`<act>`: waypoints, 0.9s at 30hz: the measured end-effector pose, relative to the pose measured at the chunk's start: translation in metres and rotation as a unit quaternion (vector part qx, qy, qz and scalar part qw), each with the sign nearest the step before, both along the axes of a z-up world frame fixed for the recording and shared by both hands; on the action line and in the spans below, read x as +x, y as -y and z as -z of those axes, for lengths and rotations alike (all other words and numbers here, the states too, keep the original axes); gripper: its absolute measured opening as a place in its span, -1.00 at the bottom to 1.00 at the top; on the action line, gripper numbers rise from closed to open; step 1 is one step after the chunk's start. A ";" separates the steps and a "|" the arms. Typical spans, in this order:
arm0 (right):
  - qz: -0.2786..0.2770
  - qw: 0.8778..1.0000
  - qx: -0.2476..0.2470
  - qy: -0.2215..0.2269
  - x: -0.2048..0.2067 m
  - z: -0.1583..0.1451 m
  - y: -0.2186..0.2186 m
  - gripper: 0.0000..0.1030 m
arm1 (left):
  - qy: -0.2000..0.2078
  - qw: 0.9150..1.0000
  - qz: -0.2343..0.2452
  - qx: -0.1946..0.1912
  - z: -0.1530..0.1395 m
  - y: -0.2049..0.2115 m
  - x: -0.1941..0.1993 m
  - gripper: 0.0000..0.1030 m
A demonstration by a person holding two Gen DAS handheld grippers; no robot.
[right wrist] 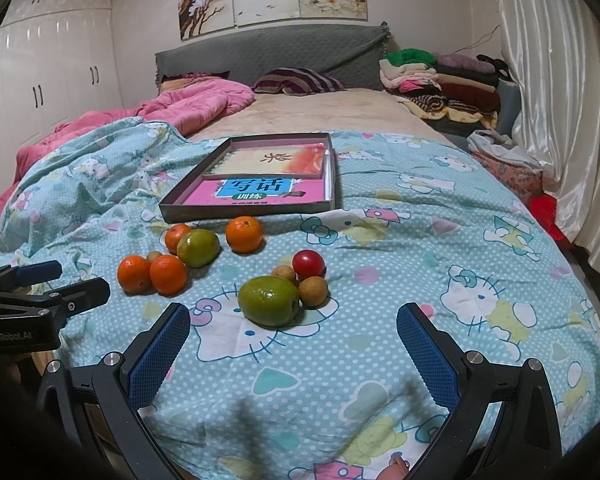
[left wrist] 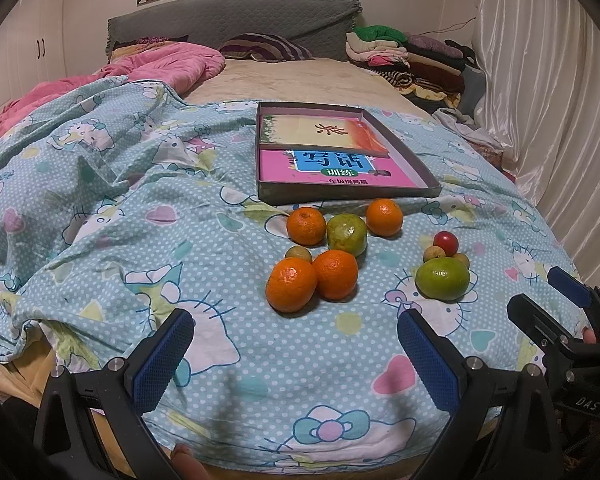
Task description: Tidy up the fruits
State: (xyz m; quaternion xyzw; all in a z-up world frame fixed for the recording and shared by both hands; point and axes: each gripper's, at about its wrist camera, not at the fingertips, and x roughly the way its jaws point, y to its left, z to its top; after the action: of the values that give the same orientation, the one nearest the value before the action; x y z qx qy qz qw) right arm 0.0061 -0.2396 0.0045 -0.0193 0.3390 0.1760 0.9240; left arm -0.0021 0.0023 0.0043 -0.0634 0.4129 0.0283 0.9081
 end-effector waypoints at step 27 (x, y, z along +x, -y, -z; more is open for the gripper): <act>0.008 0.999 -0.020 -0.038 0.020 0.022 -0.009 1.00 | 0.000 1.000 -0.017 0.007 0.022 -0.022 0.016 0.99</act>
State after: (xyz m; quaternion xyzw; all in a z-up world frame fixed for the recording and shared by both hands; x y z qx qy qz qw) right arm 0.0264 -0.2311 -0.0176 -0.0289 0.3775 0.1627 0.9112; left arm 0.0137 0.0246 -0.0178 -0.0636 0.4113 0.0466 0.9081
